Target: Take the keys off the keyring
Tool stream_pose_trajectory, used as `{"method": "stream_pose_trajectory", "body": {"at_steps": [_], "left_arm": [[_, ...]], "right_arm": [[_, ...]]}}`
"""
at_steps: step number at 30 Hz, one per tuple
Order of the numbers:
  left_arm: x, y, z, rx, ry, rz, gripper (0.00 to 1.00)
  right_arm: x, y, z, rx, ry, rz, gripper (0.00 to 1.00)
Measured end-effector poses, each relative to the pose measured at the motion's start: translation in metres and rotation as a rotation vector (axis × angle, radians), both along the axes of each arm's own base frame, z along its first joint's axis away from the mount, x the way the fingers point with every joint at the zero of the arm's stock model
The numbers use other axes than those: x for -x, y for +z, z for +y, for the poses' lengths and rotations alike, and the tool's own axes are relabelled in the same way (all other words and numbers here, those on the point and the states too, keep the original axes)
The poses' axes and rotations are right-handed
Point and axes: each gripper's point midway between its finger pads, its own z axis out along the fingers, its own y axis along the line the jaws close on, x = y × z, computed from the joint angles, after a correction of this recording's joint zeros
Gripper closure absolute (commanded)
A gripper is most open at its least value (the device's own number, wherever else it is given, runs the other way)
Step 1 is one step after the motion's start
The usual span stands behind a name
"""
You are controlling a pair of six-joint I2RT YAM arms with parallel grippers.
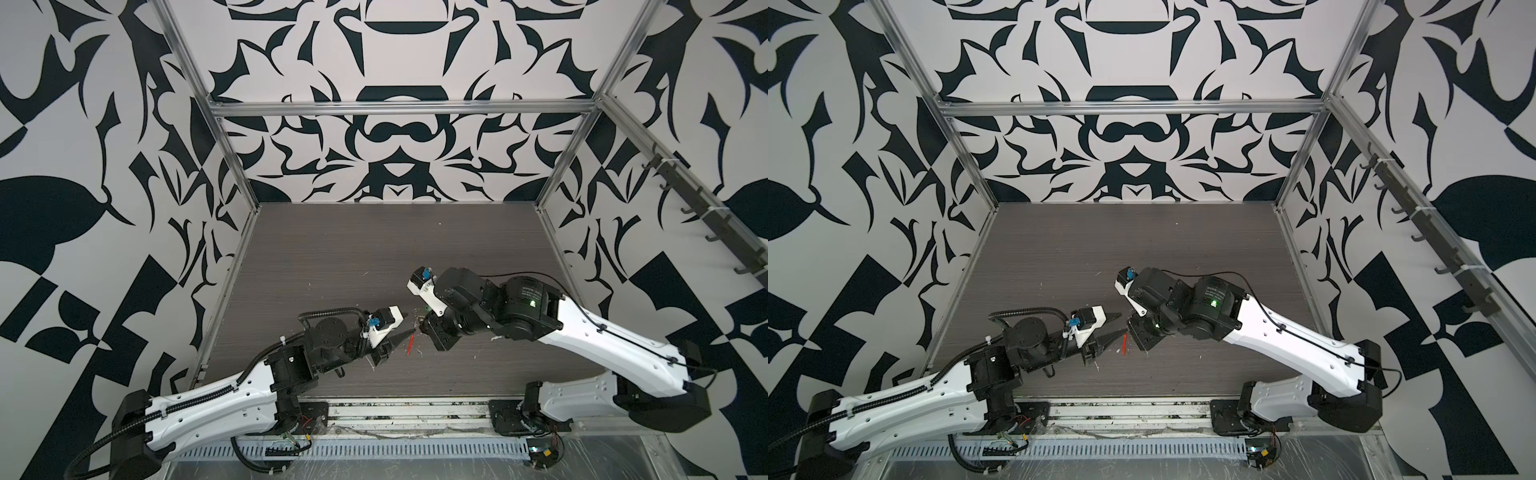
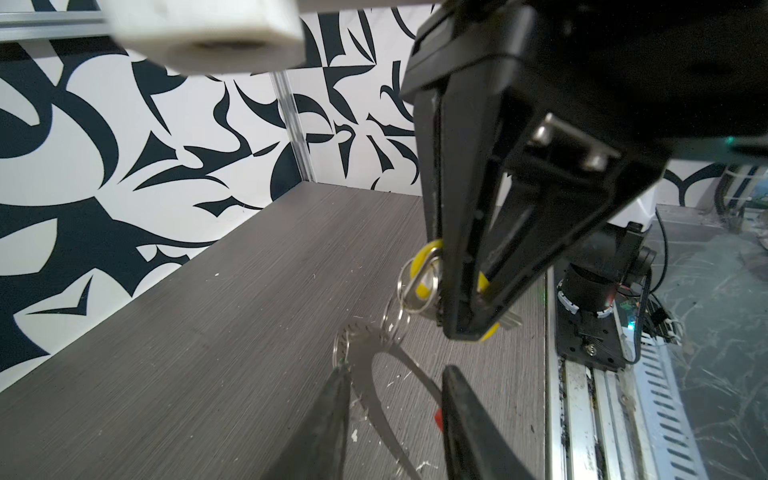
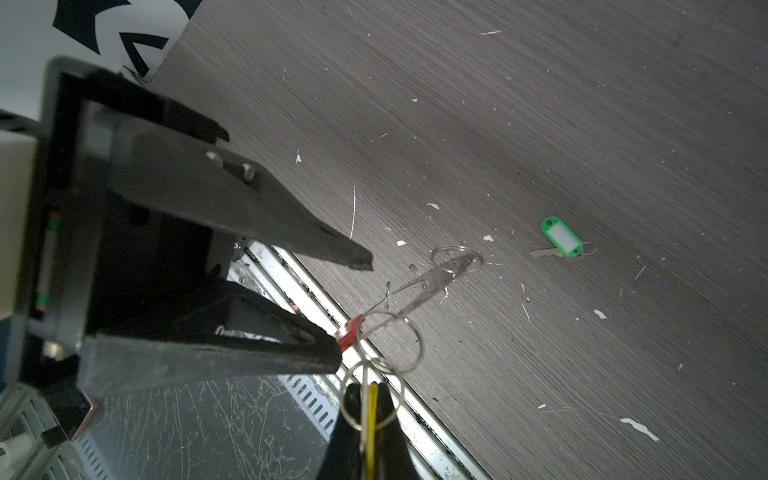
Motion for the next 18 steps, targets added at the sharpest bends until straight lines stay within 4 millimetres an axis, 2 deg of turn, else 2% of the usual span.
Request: {"method": "stream_pose_trajectory", "body": {"at_steps": [8,18], "left_arm": [[-0.002,-0.005,-0.005,-0.032,-0.006,-0.022,0.61],[-0.007,0.013,-0.001,-0.009,0.025,-0.069,0.64]], "right_arm": [[0.001,0.004,0.003,-0.025,0.009,0.006,1.00],[0.004,0.008,0.005,-0.050,0.019,0.010,1.00]]}}
